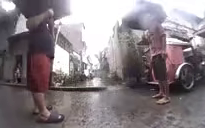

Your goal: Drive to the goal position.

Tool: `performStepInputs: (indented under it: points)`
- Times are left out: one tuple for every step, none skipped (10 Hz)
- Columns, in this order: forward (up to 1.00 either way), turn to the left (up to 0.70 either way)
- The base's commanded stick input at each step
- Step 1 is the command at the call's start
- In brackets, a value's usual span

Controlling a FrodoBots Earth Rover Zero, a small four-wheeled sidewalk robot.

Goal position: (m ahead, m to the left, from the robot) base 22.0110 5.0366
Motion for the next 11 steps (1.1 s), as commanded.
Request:
performStepInputs:
  points:
    - [0.99,-0.18]
    - [0.99,0.00]
    - [0.99,0.00]
    - [0.99,0.00]
    - [0.99,0.00]
    - [0.99,0.00]
    - [0.99,-0.39]
    - [0.99,-0.34]
    - [0.99,-0.16]
    - [0.99,0.00]
    - [0.99,0.00]
